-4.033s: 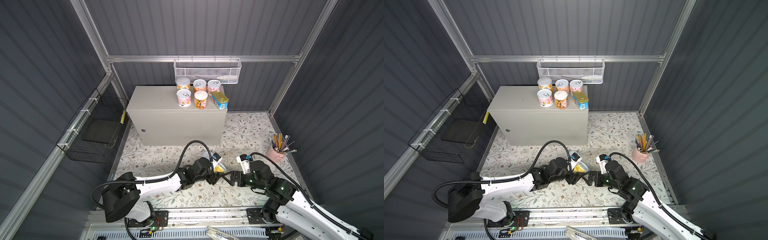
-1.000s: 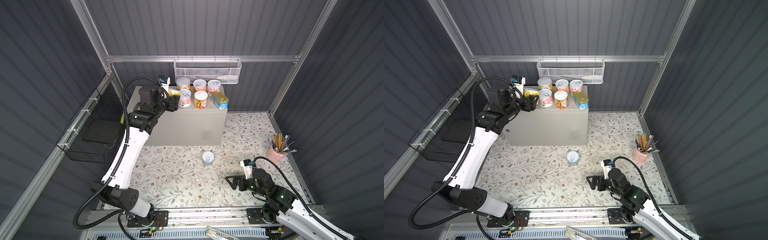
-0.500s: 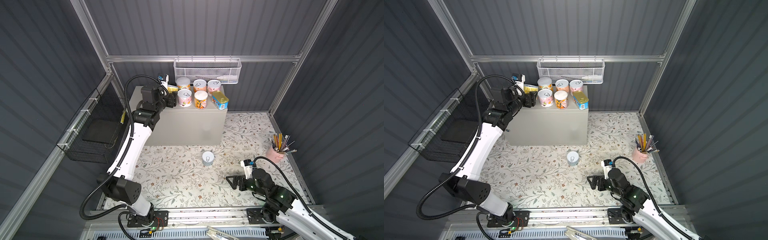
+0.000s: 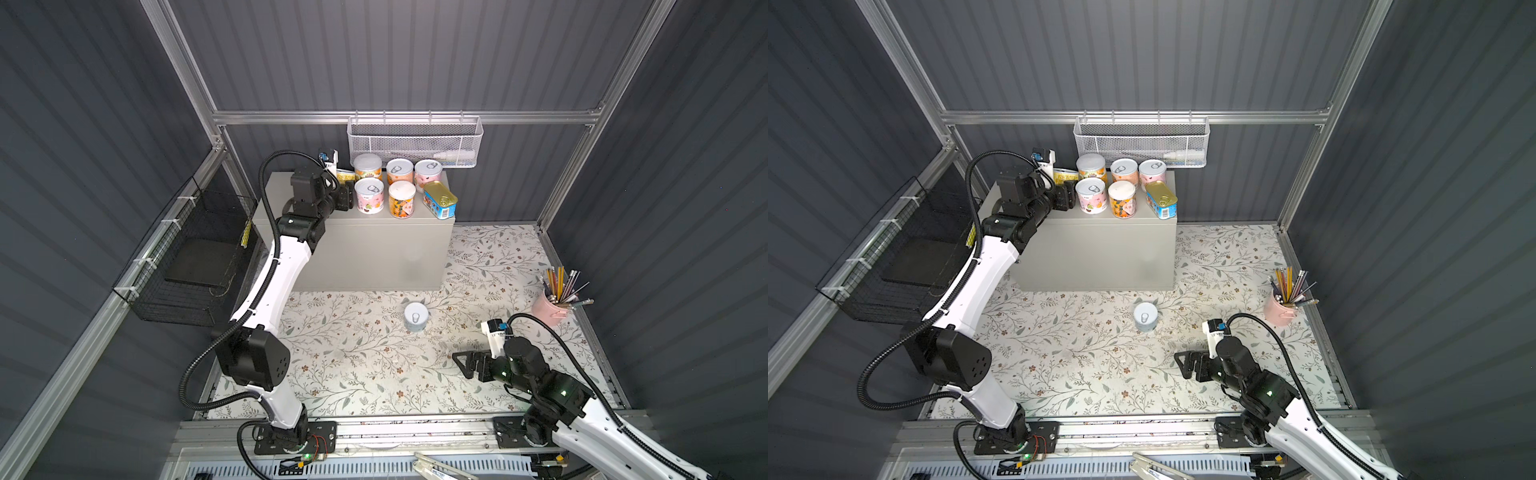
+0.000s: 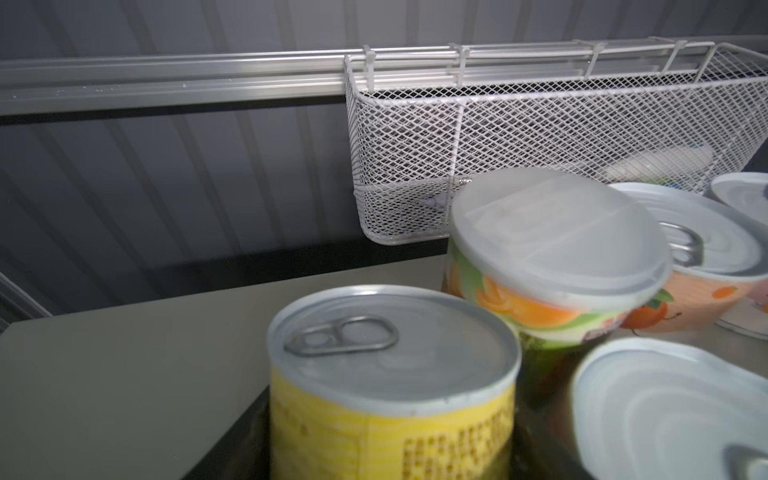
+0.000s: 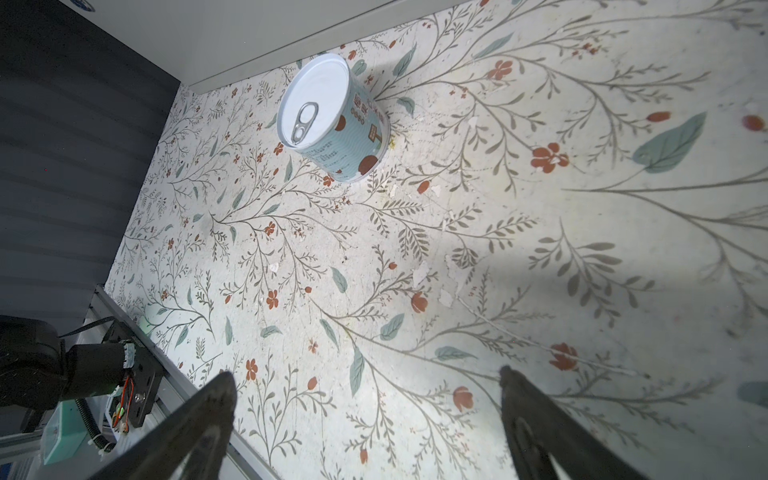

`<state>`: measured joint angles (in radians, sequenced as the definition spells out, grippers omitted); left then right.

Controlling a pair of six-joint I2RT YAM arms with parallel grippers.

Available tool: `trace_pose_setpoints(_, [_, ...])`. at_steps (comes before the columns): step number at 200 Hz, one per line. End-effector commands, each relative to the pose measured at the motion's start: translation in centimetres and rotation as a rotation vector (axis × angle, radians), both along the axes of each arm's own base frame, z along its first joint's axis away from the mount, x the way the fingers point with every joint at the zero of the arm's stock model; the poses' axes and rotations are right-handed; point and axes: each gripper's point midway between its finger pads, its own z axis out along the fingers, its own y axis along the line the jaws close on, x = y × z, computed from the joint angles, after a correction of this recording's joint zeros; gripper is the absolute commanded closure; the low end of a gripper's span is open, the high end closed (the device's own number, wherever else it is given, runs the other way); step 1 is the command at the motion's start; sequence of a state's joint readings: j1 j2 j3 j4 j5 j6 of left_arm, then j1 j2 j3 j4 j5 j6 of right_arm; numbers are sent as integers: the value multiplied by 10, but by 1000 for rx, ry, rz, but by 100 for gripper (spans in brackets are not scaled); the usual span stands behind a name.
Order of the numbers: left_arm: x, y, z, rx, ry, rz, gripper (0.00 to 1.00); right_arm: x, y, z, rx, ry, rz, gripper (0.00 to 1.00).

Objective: Place and organize the canned foods onto the counter
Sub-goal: 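Lower the yellow can onto the cabinet top beside the pink can, then open the left gripper and draw it back down from the cabinet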

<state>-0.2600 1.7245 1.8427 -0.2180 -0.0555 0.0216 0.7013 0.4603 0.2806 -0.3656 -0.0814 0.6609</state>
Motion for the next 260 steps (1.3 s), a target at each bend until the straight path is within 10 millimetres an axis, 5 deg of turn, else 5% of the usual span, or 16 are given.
trace_pose_setpoints(1, [4,4,20,-24,-71,12,58,-1,-4,-9,-28,7,-4,1])
trace_pose_setpoints(26, [7,8,14,-1,-81,31,46,-2,-4,-9,-26,9,0,1])
trace_pose_setpoints(45, [9,4,8,16,-63,8,25,-2,-4,-9,-28,12,2,1])
trace_pose_setpoints(59, [10,0,2,22,-41,-9,1,-2,-4,-9,-27,10,3,1])
trace_pose_setpoints(101, [7,15,-1,36,-25,70,0,-2,-4,-11,-34,14,4,1])
trace_pose_setpoints(175, [-31,24,15,21,-18,74,0,-2,-5,-16,-27,33,-12,1])
trace_pose_setpoints(260, [-84,74,11,-63,28,307,0,16,3,-18,-67,47,-34,1])
